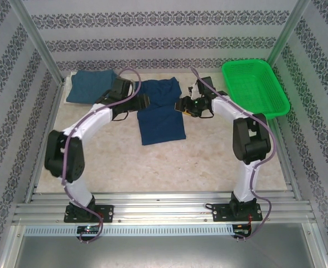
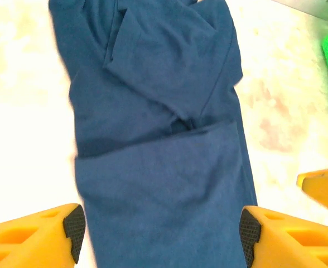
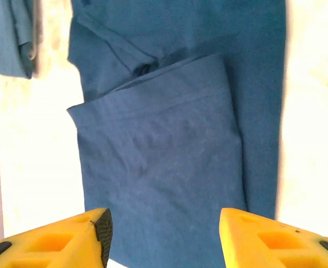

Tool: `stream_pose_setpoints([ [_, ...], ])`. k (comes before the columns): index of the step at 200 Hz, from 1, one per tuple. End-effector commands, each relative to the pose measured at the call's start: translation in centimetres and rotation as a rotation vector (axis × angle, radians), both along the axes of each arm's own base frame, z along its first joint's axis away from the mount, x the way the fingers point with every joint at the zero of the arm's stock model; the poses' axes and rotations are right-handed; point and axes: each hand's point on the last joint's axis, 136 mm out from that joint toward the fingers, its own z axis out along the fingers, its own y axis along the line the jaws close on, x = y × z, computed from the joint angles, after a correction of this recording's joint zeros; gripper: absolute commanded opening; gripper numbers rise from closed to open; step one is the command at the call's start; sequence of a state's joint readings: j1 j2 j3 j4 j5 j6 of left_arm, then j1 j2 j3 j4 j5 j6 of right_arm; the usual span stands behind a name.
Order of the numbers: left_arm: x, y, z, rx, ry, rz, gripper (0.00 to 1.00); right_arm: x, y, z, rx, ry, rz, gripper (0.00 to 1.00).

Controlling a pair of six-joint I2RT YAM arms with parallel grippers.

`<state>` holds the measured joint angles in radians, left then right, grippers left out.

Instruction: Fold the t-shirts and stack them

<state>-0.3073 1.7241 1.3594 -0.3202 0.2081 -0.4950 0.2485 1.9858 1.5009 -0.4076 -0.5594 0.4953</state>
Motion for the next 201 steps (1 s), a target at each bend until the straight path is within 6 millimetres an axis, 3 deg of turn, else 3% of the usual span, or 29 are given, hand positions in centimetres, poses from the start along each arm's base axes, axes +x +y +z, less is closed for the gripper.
stream_pose_setpoints([
  [1,-1.4,0.7,-2.1,-0.010,0.022,0.025,0.75,0.7,-0.2,-1.1,-0.036,-0.045,0.049,0.54],
  [36,0.4,1.0,-5.2,-0.085,0.057,0.035,0.68,3.6,0.2,-3.5,-0.086,-0.014,0.071,0.51],
  [85,3.8,0.7,-9.3,-0.134,0.079,0.045,0.62,6.6,1.4,-4.9,-0.107,-0.024,0.089,0.49],
  [136,5.6,0.2,-10.4,-0.128,0.085,0.039,0.56,7.4,2.9,-6.4,-0.127,0.000,0.122,0.46],
  [165,6.1,0.1,-11.7,-0.118,0.106,0.036,0.53,7.8,2.3,-7.2,-0.173,0.000,0.110,0.46],
  [201,6.0,0.2,-12.5,-0.101,0.134,0.035,0.52,7.7,1.5,-6.6,-0.242,-0.027,0.120,0.47],
])
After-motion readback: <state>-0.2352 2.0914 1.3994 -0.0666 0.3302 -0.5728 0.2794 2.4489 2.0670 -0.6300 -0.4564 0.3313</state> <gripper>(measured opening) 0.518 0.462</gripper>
